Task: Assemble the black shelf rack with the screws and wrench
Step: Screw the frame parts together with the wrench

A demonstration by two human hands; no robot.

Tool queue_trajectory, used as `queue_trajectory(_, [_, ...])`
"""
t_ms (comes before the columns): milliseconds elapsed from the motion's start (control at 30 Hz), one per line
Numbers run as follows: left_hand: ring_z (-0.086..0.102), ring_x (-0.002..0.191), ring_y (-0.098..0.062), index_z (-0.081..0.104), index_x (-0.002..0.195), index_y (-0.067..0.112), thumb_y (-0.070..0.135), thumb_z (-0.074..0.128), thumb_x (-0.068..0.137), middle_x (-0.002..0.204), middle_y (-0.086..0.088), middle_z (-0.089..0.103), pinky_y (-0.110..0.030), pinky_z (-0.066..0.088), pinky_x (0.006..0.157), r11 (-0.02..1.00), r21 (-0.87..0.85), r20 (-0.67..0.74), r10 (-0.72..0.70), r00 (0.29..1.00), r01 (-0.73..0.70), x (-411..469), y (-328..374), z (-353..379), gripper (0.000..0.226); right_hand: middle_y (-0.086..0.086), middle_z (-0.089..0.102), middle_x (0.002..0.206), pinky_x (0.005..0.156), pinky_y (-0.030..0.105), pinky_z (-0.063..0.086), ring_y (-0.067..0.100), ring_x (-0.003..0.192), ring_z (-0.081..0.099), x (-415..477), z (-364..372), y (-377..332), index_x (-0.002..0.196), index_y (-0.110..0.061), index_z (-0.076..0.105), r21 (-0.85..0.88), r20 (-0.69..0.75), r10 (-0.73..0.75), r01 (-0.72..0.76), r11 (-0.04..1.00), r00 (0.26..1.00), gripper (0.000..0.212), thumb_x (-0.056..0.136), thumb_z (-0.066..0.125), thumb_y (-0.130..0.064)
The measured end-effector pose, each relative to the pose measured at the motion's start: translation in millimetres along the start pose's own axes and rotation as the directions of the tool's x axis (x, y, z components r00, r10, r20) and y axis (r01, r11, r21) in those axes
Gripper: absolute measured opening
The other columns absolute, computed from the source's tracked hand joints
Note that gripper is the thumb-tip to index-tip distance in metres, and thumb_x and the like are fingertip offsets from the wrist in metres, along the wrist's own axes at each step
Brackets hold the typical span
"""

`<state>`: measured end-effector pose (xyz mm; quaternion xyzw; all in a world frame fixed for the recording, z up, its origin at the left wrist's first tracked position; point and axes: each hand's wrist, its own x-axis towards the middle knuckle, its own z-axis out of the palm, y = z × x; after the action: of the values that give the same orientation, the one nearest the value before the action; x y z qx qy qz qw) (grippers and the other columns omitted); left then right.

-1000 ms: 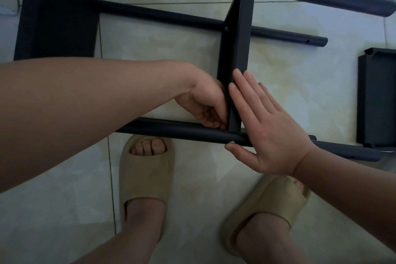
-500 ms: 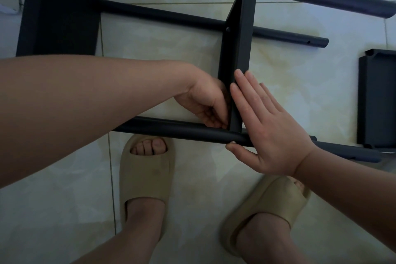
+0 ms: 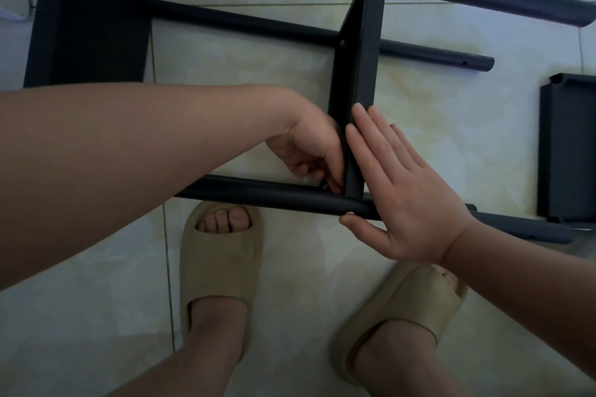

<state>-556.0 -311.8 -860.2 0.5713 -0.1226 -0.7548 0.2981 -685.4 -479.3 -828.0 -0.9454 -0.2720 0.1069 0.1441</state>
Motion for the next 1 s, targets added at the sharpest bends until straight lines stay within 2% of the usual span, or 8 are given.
queue_trajectory(167, [0.057, 0.074, -0.009, 0.071, 0.104, 0.014, 0.010, 0.062, 0.092, 0.093, 0.001, 0.068, -0.019, 0.043, 0.066, 1.000, 0.019, 0.047, -0.014, 0.999, 0.013, -3.8, -1.6, -3.0, 0.016, 0.022, 0.004, 0.168, 0.121, 0.059, 0.023, 0.036, 0.157, 0.001, 0.3, 0.5, 0.2, 0.159, 0.004, 0.014, 0.004, 0.000, -0.004, 0.004, 1.000, 1.000, 0.092, 0.096, 0.046, -0.056])
queue_trajectory(233, [0.058, 0.075, -0.009, 0.072, 0.105, 0.016, 0.016, 0.063, 0.093, 0.098, 0.002, 0.069, -0.021, 0.044, 0.069, 1.000, 0.016, 0.038, -0.003, 0.999, 0.003, -4.0, -3.5, -2.6, 0.015, 0.021, 0.004, 0.168, 0.121, 0.059, 0.023, 0.037, 0.157, 0.001, 0.1, 0.7, 0.1, 0.159, 0.004, 0.014, 0.002, -0.001, -0.004, 0.004, 1.000, 1.000, 0.092, 0.096, 0.046, -0.056])
queue_trajectory(367, [0.053, 0.067, -0.007, 0.073, 0.089, 0.018, 0.012, 0.065, 0.092, 0.079, 0.005, 0.068, -0.018, 0.041, 0.065, 0.998, -0.038, 0.000, 0.050, 0.999, -0.050, -0.2, -6.7, 2.4, 0.011, 0.021, 0.003, 0.168, 0.122, 0.059, 0.023, 0.036, 0.157, 0.001, 0.1, 1.2, 0.1, 0.159, 0.003, 0.014, 0.000, -0.005, -0.005, 0.005, 1.000, 1.000, 0.092, 0.096, 0.046, -0.056])
queue_trajectory(467, [0.053, 0.061, -0.004, 0.071, 0.087, 0.014, 0.003, 0.064, 0.090, 0.071, 0.004, 0.066, -0.015, 0.044, 0.060, 0.994, -0.088, -0.024, 0.067, 0.997, -0.069, 2.7, -8.3, 4.1, 0.013, 0.021, 0.003, 0.168, 0.122, 0.059, 0.023, 0.036, 0.157, 0.001, 0.2, 1.1, 0.5, 0.159, 0.003, 0.013, 0.001, -0.003, -0.003, 0.003, 1.000, 1.000, 0.093, 0.096, 0.046, -0.056])
queue_trajectory(600, [0.051, 0.069, -0.009, 0.067, 0.097, 0.009, -0.002, 0.061, 0.091, 0.078, -0.001, 0.064, -0.021, 0.042, 0.070, 0.989, -0.117, -0.022, 0.090, 0.996, -0.092, 2.0, -9.0, 6.4, 0.013, 0.021, 0.003, 0.169, 0.122, 0.058, 0.022, 0.036, 0.157, 0.001, -0.1, 1.4, 0.5, 0.159, 0.003, 0.013, -0.004, 0.002, -0.003, 0.003, 1.000, 1.000, 0.093, 0.096, 0.047, -0.056])
queue_trajectory(733, [0.050, 0.074, -0.013, 0.063, 0.100, 0.004, -0.007, 0.058, 0.090, 0.080, -0.005, 0.059, -0.023, 0.042, 0.071, 0.978, -0.150, -0.040, 0.139, 0.989, -0.144, 1.0, -10.0, 10.2, 0.016, 0.021, 0.002, 0.168, 0.122, 0.058, 0.022, 0.036, 0.157, 0.000, -0.1, 1.2, 0.4, 0.159, 0.003, 0.013, -0.008, 0.006, -0.002, 0.002, 1.000, 1.000, 0.093, 0.096, 0.047, -0.056])
queue_trajectory(900, [0.048, 0.091, -0.024, 0.060, 0.118, 0.001, -0.008, 0.056, 0.091, 0.100, -0.016, 0.054, -0.024, 0.044, 0.074, 0.975, -0.151, -0.026, 0.164, 0.986, -0.166, 0.2, -10.3, 11.9, 0.029, 0.022, 0.003, 0.168, 0.122, 0.059, 0.023, 0.037, 0.157, 0.001, -0.3, 1.4, -0.1, 0.159, 0.004, 0.013, -0.004, 0.001, -0.004, 0.004, 1.000, 1.000, 0.092, 0.096, 0.046, -0.056])
queue_trajectory(1000, [0.054, 0.080, -0.017, 0.065, 0.115, 0.003, 0.000, 0.057, 0.093, 0.095, -0.010, 0.062, -0.024, 0.046, 0.073, 0.985, -0.127, -0.004, 0.116, 0.993, -0.115, -1.7, -9.1, 6.6, 0.023, 0.022, 0.003, 0.168, 0.122, 0.059, 0.023, 0.037, 0.157, 0.001, -0.2, 1.0, 0.3, 0.159, 0.004, 0.013, -0.005, -0.002, -0.004, 0.004, 1.000, 1.000, 0.092, 0.096, 0.046, -0.056])
